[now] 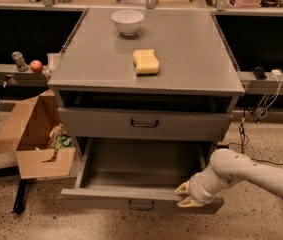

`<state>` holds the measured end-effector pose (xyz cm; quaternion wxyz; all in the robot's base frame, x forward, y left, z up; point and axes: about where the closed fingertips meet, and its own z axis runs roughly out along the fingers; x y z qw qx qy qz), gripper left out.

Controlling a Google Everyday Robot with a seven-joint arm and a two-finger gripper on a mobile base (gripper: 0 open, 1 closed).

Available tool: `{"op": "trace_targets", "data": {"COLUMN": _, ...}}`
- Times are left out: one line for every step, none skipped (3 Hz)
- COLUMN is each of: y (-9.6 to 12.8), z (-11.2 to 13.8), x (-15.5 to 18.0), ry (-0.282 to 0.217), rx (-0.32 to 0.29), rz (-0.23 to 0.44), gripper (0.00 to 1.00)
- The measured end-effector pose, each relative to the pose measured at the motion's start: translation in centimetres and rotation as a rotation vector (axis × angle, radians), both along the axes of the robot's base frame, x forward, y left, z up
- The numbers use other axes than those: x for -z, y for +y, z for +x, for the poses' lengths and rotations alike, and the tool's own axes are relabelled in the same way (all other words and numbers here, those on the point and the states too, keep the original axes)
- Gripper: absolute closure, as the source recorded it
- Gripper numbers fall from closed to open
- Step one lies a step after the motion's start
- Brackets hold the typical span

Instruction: Open middle drawer

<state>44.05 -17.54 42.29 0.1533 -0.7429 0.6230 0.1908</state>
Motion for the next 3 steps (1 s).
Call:
{"op": "trace_targets", "data": {"y": 0.0, "z": 0.0, "x": 0.0, "ry": 0.0, "rx": 0.0, "rz": 0.0, "gripper": 0.77}}
{"op": "trace_targets", "data": {"y": 0.0, "z": 0.0, "x": 0.0, "ry": 0.0, "rx": 0.0, "rz": 0.0, "gripper": 0.55}}
{"op": "trace_targets", "data": {"y": 0.0, "z": 0.0, "x": 0.0, "ry": 0.0, "rx": 0.0, "rz": 0.0, "gripper": 0.31}}
